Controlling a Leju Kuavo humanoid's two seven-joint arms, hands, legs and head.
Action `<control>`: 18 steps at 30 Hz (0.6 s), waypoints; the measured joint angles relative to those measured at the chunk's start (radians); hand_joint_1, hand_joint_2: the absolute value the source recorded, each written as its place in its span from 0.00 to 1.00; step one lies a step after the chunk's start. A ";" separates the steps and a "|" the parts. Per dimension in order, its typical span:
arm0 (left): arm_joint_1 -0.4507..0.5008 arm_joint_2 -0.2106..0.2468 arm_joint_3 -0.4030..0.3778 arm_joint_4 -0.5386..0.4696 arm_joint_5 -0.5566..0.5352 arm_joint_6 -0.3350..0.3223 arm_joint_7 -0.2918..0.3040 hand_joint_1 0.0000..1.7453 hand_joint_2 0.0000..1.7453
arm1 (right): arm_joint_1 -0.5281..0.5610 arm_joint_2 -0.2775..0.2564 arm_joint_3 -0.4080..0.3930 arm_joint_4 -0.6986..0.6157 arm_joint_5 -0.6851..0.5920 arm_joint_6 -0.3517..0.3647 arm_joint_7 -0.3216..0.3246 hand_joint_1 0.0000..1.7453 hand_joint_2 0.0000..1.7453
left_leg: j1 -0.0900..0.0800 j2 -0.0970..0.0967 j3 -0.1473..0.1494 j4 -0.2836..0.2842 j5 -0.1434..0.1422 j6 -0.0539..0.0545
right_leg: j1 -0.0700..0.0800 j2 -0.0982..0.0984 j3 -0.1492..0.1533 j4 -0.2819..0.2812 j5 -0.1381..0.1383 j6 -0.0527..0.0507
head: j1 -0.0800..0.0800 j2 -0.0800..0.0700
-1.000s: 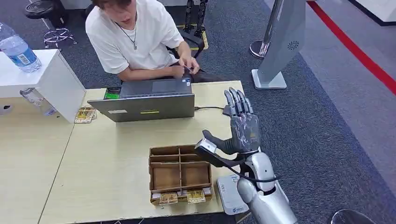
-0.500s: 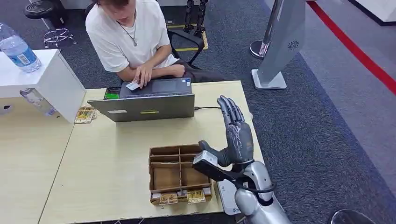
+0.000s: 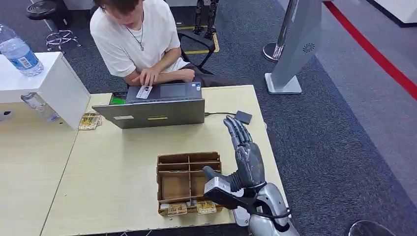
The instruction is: Pass the card to the sensor for recognition and then transmit it.
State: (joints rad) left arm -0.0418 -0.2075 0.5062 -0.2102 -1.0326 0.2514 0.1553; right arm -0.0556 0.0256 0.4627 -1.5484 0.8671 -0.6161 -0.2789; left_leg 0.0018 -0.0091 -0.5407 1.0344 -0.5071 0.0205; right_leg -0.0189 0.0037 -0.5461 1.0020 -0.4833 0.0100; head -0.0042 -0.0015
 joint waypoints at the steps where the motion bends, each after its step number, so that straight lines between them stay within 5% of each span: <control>1: 0.000 0.001 0.000 0.000 0.000 0.000 0.000 0.00 0.00 | 0.006 0.000 0.003 0.000 0.000 0.000 -0.002 0.00 1.00 | 0.000 0.000 0.000 0.000 0.000 0.000 | 0.000 0.000 0.000 0.000 0.000 0.000 | 0.000 0.000; 18: 0.000 0.017 0.000 0.000 -0.020 0.000 0.012 0.00 0.00 | 0.026 -0.003 0.038 0.072 0.094 -0.002 -0.008 0.00 1.00 | 0.000 0.000 0.000 0.000 0.000 0.000 | 0.000 0.000 0.000 0.000 0.000 0.000 | 0.000 0.000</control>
State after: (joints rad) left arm -0.0419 -0.1904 0.5066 -0.2102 -1.0525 0.2514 0.1671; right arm -0.0300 0.0225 0.5005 -1.4763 0.9614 -0.6180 -0.2865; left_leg 0.0019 -0.0091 -0.5407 1.0344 -0.5070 0.0204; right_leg -0.0189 0.0037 -0.5460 1.0020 -0.4833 0.0099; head -0.0042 -0.0015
